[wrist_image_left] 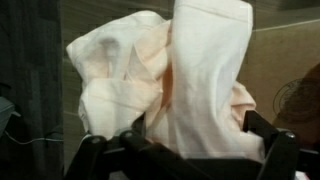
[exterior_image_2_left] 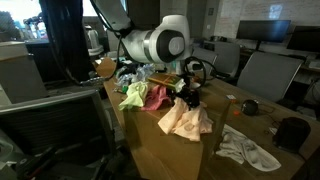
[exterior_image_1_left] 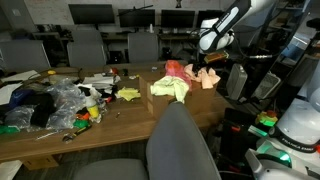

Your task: Put the peach shirt, the green towel and the pink shirt on the backrest of the chair

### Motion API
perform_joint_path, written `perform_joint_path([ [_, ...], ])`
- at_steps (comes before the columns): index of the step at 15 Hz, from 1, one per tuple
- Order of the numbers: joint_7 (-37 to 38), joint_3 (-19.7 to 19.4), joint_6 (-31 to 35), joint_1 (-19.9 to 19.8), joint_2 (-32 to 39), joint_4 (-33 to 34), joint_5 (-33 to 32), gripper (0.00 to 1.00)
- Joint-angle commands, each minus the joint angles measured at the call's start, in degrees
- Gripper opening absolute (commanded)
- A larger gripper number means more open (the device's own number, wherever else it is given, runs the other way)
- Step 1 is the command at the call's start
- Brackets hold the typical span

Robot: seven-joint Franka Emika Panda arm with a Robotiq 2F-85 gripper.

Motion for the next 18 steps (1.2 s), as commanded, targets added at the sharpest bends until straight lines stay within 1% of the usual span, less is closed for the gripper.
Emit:
perform_joint_path([
  [1, 6.92, -2.18, 2.41, 1.57, -0.11, 0.84, -5.02, 1.0],
  [5, 10.13, -2.3, 2.27, 1.96, -0.06, 1.0, -6.86, 1.0],
  [6, 9.74, -2.01, 1.9, 1.94, -0.13, 0.92, -6.36, 0.9],
  [7, 9.59, -1.87, 1.71, 1.99, -0.11, 0.9, -6.05, 0.75],
  [13, 7.94, -1.13, 0.33, 2.32, -0.17, 0.76, -4.42, 0.26],
  [15, 7.05, -0.65, -0.92, 2.39, -0.86, 0.17, -3.72, 0.13],
  [16, 6.89, -0.43, -1.76, 2.49, -1.33, -0.18, -3.54, 0.04],
  [18, 5.48, 0.29, -4.29, 2.54, -2.91, -1.16, -2.41, 0.0],
])
